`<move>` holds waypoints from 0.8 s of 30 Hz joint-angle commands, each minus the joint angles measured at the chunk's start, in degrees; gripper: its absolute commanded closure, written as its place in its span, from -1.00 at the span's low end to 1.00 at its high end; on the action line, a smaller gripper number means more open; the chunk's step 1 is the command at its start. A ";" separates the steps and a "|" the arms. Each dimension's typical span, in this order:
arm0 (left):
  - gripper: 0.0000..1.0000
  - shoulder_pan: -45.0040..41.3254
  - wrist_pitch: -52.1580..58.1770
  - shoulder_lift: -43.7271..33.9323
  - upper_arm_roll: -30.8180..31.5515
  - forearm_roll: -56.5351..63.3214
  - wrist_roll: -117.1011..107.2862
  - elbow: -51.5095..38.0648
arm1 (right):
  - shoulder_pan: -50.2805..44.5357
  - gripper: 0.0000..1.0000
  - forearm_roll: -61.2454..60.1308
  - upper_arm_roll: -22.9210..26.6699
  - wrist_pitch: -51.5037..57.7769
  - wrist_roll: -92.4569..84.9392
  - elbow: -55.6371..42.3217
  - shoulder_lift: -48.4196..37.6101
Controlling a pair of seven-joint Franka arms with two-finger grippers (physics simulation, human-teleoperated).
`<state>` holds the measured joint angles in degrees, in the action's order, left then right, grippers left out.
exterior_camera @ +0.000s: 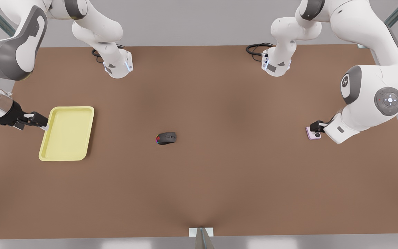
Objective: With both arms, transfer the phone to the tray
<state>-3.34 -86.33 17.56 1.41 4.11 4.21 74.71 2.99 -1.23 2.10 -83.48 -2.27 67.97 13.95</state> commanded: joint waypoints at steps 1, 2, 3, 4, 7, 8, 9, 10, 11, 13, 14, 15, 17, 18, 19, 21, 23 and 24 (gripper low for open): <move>-1.00 0.00 -1.64 0.01 0.00 0.19 0.18 0.00 | 0.00 -1.00 0.00 0.01 -0.28 -0.89 -0.03 -0.15; -1.00 0.00 -1.73 0.45 -0.61 0.11 0.01 0.08 | 0.00 -1.00 0.09 0.01 -0.28 -0.89 -0.03 -0.15; -1.00 -0.09 -2.17 0.54 -2.37 -0.33 -1.31 0.88 | -0.09 -1.00 0.00 0.01 -0.19 -0.81 0.15 -0.06; -1.00 -0.09 -4.80 0.54 -3.51 -0.51 -1.31 3.94 | -0.18 -1.00 0.00 -0.34 -0.28 -0.72 0.24 -0.06; -1.00 -0.09 -20.17 -1.21 -7.91 -3.15 -1.31 19.41 | -0.44 -1.00 0.71 -0.34 -0.19 -0.81 0.15 -0.15; -1.00 -0.18 -29.40 -3.41 -8.79 -3.15 -1.31 28.55 | -0.53 -1.00 0.70 -0.34 -0.19 -0.81 0.15 -0.06; -1.00 -0.18 -35.91 -3.68 -9.49 -3.15 -1.31 34.00 | -0.44 -1.00 0.79 -0.34 -0.19 -0.81 0.15 -0.15; -1.00 -0.18 -40.31 -3.76 -10.28 -3.15 -1.40 37.61 | -0.44 -1.00 0.88 -0.34 -0.10 -0.81 0.15 -0.15; -1.00 -0.18 -46.28 -3.94 -11.34 -3.15 -1.31 42.61 | -0.53 -1.00 0.97 -0.34 -0.01 -0.81 0.15 -0.23; -1.00 -0.18 -56.30 -4.47 -13.71 -3.06 0.09 49.12 | -0.62 -1.00 0.44 -0.34 -0.19 -0.81 0.24 -0.06; -1.00 -0.09 -60.43 -4.29 -15.20 -3.06 1.50 51.58 | -0.62 -1.00 0.35 -0.34 -0.19 -0.81 0.23 -0.06; -1.00 -0.09 -62.45 -4.03 -16.08 -3.14 2.55 52.73 | -0.62 -1.00 0.35 -0.34 -0.10 -0.81 0.24 -0.06; -1.00 0.00 -66.68 -2.63 -17.84 -3.06 4.31 54.75 | -0.44 -1.00 0.88 -0.34 -0.10 -0.81 0.15 -0.06; -1.00 0.08 -67.64 -2.36 -17.93 -3.06 4.75 55.80 | -0.27 -1.00 0.80 -0.34 -0.10 -0.81 0.15 -0.06; -1.00 0.08 -68.71 -2.36 -17.93 -3.06 6.60 57.04 | -0.44 -1.00 0.88 -0.34 -0.10 -0.81 0.15 -0.06; -1.00 0.08 -69.58 -1.13 -17.93 -3.06 11.34 57.56 | -0.44 -1.00 0.88 -0.34 -0.28 -0.81 0.15 -0.06; -1.00 0.17 -70.11 -0.69 -17.93 -3.15 15.12 58.71 | -0.53 -1.00 0.53 -0.34 -0.37 -0.81 0.15 -0.06; -1.00 0.17 -70.11 -0.60 -18.02 -3.14 17.06 59.24 | -0.62 -1.00 0.44 -0.34 -0.63 -0.81 0.15 -0.06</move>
<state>-3.16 -149.54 16.97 -16.55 0.94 8.63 133.58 2.43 -0.57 1.74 -83.80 -2.87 68.14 13.96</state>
